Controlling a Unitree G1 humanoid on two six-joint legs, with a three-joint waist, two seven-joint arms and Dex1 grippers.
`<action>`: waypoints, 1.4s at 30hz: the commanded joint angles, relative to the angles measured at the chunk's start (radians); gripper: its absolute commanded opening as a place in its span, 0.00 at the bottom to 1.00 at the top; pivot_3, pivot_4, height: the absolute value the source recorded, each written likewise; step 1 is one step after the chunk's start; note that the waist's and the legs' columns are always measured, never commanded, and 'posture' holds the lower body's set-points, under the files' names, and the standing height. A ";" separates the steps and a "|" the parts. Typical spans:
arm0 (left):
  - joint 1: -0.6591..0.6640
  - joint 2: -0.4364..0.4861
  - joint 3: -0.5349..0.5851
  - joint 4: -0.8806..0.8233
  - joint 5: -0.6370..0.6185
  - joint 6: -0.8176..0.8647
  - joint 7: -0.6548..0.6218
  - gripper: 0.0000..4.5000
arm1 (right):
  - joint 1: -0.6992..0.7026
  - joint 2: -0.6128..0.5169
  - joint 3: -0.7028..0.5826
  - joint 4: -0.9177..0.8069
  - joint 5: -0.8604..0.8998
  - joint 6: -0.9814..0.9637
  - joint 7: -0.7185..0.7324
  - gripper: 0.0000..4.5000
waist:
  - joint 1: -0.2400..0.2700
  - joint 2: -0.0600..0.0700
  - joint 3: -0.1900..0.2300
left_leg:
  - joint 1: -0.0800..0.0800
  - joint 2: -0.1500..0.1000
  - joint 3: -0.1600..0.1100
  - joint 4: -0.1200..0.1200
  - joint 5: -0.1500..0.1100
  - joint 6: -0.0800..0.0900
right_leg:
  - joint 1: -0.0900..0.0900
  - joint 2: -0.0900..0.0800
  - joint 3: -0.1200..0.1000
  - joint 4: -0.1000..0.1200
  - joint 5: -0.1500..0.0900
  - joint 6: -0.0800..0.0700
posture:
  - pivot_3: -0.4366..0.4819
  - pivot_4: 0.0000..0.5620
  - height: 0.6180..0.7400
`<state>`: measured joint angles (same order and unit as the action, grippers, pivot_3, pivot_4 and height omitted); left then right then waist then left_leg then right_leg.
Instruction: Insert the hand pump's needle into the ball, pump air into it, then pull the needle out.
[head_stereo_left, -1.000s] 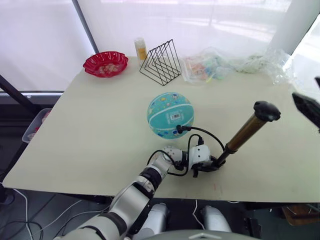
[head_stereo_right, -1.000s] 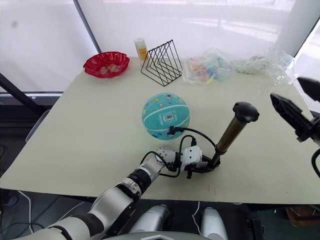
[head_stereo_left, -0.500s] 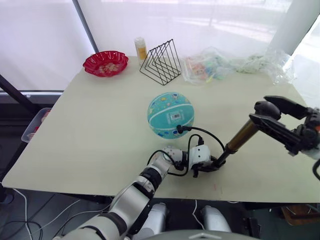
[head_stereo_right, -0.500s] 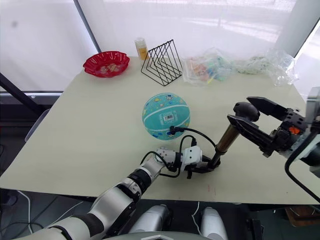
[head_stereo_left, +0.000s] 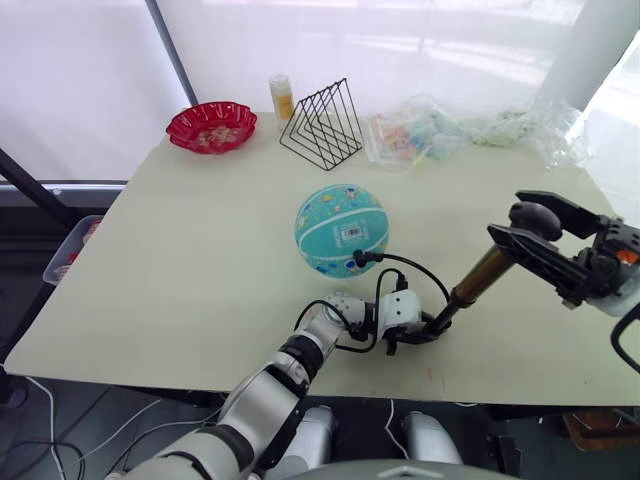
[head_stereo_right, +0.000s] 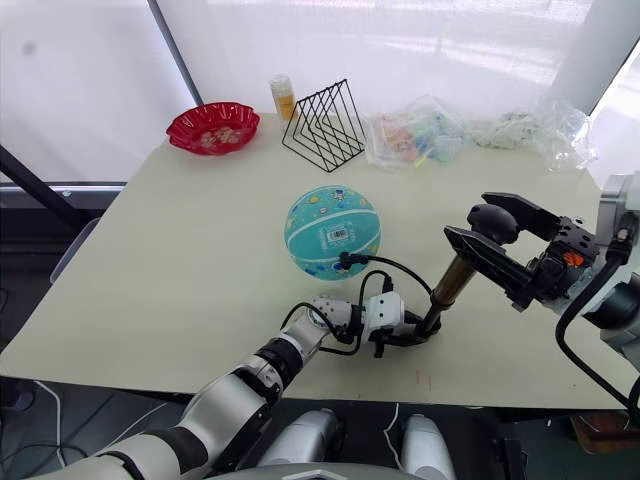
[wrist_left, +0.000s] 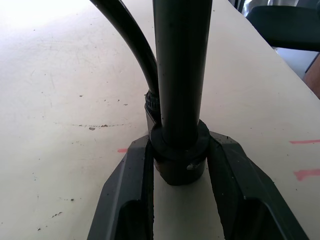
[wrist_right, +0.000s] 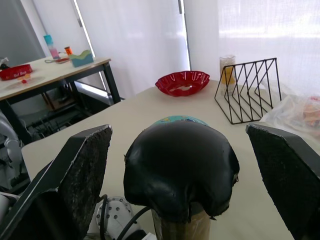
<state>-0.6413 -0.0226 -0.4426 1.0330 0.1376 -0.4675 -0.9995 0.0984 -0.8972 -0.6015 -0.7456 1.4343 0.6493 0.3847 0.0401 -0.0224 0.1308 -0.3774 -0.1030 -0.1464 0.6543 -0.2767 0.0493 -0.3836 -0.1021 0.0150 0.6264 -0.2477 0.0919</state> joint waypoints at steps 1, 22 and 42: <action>0.053 0.038 -0.056 0.101 0.091 0.051 -0.011 0.23 | -0.014 -0.001 -0.021 -0.022 0.001 -0.024 0.004 1.00 | 0.000 0.000 0.000 | 0.000 0.000 0.000 0.000 0.000 0.000 | 0.000 0.000 0.000 0.000 0.000 0.000 | 0.48 0.27 1.00; 0.052 0.037 -0.057 0.104 0.092 0.051 -0.008 0.23 | -0.029 0.019 0.044 -0.029 -0.097 -0.024 0.024 0.39 | 0.000 0.000 0.000 | 0.000 0.000 0.000 0.000 0.000 0.000 | 0.000 0.000 0.000 0.000 0.000 0.000 | 0.48 0.27 1.00; 0.051 0.035 -0.052 0.109 0.100 0.047 0.000 0.23 | 0.215 0.296 0.516 0.228 -0.798 -0.313 0.215 0.39 | -0.003 -0.009 -0.016 | 0.015 0.001 0.000 -0.003 0.000 0.000 | 0.010 0.003 0.002 0.000 -0.003 0.004 | 0.48 0.27 1.00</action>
<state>-0.6358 -0.0178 -0.4423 1.0537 0.1560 -0.4673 -0.9779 0.2789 -0.5935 -0.1200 -0.5707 0.6903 0.3106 0.5837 0.0368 -0.0316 0.1149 -0.3624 -0.1018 -0.1460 0.6515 -0.2770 0.0492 -0.3735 -0.0989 0.0166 0.6266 -0.2503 0.0954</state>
